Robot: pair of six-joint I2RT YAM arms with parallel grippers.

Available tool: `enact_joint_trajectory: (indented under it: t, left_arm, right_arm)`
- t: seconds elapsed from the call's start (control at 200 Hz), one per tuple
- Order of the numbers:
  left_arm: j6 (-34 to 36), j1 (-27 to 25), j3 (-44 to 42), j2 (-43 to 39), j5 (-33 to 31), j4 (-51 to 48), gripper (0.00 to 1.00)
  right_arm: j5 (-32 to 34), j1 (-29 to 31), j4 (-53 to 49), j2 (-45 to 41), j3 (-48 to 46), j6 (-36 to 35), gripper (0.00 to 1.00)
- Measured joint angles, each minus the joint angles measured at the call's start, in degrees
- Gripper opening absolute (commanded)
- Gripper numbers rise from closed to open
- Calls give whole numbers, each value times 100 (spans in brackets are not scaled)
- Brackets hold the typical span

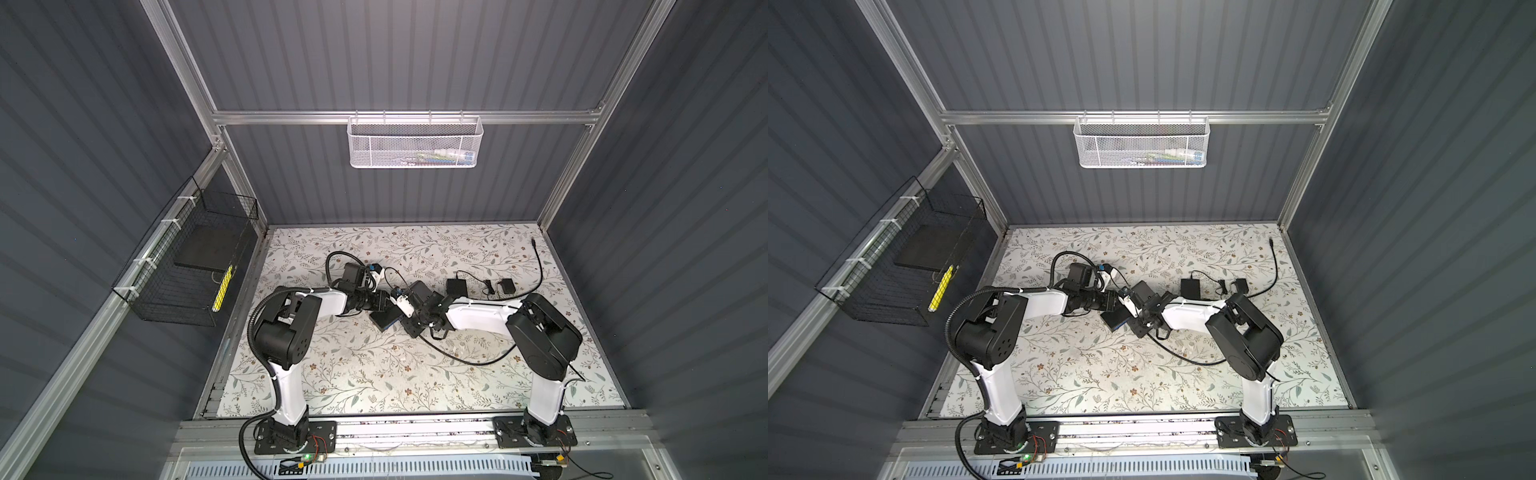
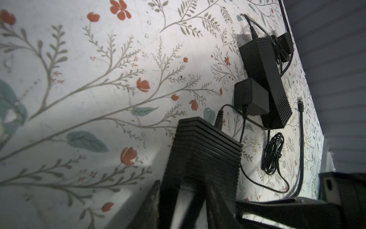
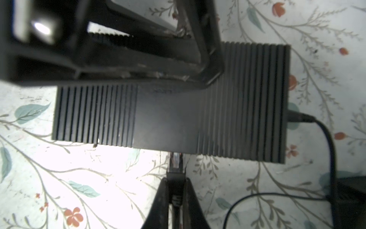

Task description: Insert the plug into the switch port

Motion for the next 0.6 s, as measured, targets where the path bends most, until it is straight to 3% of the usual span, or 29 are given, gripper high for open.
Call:
enact_joint_trajectory:
  t: [0.6]
  left_arm:
    - [-72,70,-319,-35,146,485,26]
  right_arm:
    - [-39,-28,-63,-15,24,-116,0]
